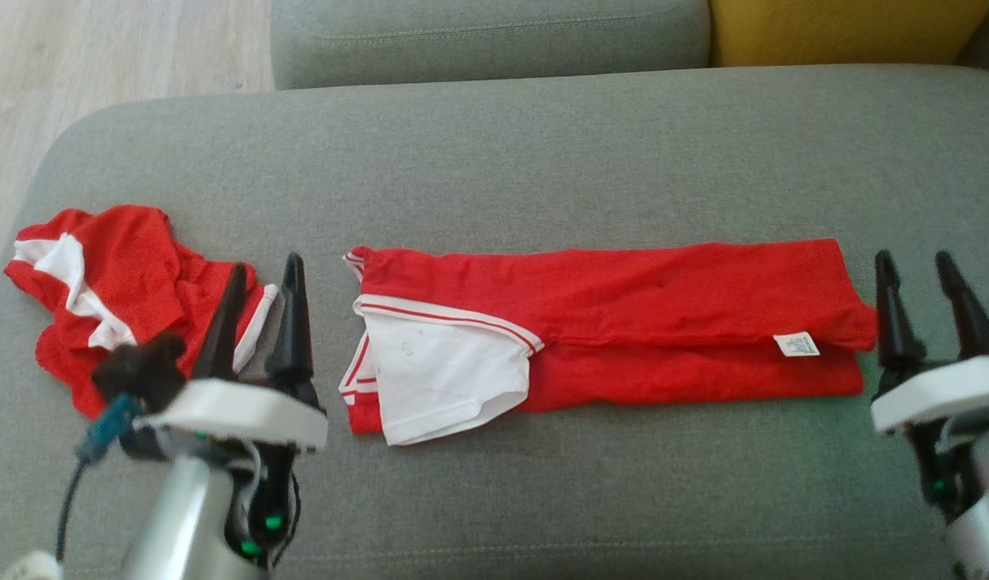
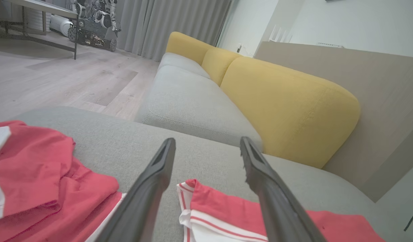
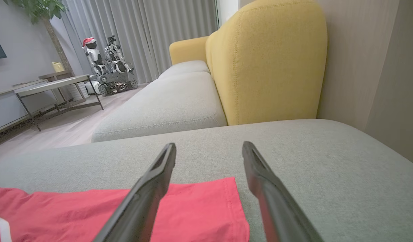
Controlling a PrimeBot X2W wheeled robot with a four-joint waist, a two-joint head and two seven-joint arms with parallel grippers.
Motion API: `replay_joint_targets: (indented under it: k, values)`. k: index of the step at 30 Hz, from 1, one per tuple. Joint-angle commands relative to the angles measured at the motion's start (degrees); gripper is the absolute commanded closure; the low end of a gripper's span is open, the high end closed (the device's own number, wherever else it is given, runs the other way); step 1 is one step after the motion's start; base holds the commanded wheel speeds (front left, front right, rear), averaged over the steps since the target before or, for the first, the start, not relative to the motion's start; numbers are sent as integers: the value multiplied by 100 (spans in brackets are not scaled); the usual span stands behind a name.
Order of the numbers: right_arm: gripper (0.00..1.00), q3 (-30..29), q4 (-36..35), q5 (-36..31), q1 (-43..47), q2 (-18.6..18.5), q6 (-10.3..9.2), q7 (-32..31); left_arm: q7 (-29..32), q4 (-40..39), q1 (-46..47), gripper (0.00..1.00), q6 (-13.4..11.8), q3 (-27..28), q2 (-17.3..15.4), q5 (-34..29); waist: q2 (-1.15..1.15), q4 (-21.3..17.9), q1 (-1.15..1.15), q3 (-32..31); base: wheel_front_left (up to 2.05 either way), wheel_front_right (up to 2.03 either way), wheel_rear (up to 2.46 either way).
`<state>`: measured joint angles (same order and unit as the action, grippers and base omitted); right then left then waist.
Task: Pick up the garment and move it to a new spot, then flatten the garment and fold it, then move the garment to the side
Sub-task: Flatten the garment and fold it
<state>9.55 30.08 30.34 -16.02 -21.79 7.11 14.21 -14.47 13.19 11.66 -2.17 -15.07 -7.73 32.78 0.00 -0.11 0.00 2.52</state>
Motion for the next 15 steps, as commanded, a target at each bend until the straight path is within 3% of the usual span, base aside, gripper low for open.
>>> replay_joint_targets:
  k: [1,8,15]
  values:
    - [0,-185,-375,-348,162,128,37,72,-51,-318,-49,0,111,400,86,-405,0,22,0,9,0,0,0]
    - [0,-665,-744,-832,563,605,37,77,-51,-495,-427,0,369,757,428,-951,0,69,0,121,0,0,0]
    - [0,-1005,-670,-902,514,823,37,-80,-52,-514,-427,0,485,792,482,-1030,0,107,0,294,0,0,0]
